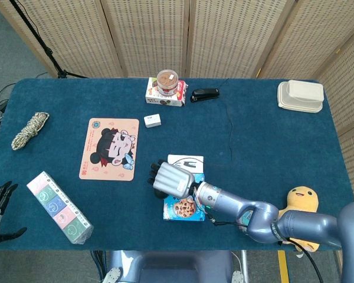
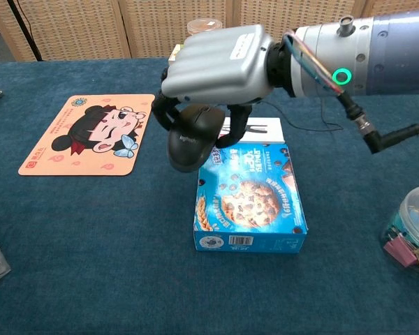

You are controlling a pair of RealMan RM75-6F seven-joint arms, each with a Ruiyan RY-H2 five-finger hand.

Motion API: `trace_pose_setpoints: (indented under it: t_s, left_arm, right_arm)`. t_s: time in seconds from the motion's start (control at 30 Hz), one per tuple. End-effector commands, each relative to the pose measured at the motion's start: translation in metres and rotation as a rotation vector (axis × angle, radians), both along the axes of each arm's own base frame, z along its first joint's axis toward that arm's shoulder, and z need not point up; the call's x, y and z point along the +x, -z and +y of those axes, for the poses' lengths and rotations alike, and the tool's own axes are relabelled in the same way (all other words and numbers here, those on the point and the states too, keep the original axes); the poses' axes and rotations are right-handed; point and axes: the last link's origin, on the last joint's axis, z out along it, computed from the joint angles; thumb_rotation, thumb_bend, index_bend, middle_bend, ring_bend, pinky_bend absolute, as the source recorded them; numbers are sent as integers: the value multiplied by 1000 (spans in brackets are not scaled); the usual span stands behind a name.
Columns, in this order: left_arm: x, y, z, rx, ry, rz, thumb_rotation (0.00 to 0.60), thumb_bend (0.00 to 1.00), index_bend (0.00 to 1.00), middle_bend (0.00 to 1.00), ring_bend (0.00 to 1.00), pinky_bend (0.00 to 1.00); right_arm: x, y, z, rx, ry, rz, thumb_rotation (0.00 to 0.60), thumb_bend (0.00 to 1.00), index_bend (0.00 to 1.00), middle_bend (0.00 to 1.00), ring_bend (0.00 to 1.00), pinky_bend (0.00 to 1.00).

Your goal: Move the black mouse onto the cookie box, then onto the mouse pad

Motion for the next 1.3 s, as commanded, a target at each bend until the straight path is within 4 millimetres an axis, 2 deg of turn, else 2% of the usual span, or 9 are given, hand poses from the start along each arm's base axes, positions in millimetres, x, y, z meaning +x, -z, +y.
trace_pose_setpoints:
  t_s: [0.03, 0.43, 0.8, 1.1, 1.23, 1.3]
  left_arm:
    - [0, 0, 0, -1, 0, 2, 600, 93, 0, 0, 0, 0]
    - [-1, 2, 0, 1, -6, 10, 600, 93, 0, 0, 0, 0]
    - [0, 4, 2, -3, -11, 16, 600, 92, 0, 0, 0, 0]
    - [0, 7, 1, -7, -10, 23, 600, 93, 0, 0, 0, 0]
    - [1, 7, 1, -6, -9, 24, 600, 93, 0, 0, 0, 0]
    - [1, 6, 1, -6, -9, 23, 600, 94, 0, 0, 0, 0]
  right_arm:
    - [1, 6, 4, 18, -11, 18, 600, 607, 498, 423, 267, 407]
    - [-10, 18, 14, 105, -68, 140, 600, 619, 522, 436, 267, 405]
    - [-20, 6, 6, 100, -67, 143, 600, 646, 517, 432, 265, 400]
    - [-30, -4, 1, 75, -68, 169, 600, 639, 374, 303, 158, 382]
    - [-33, -6, 0, 61, -82, 188, 600, 493, 304, 223, 115, 365]
    - [-35, -7, 0, 56, -79, 195, 600, 458, 260, 184, 99, 356]
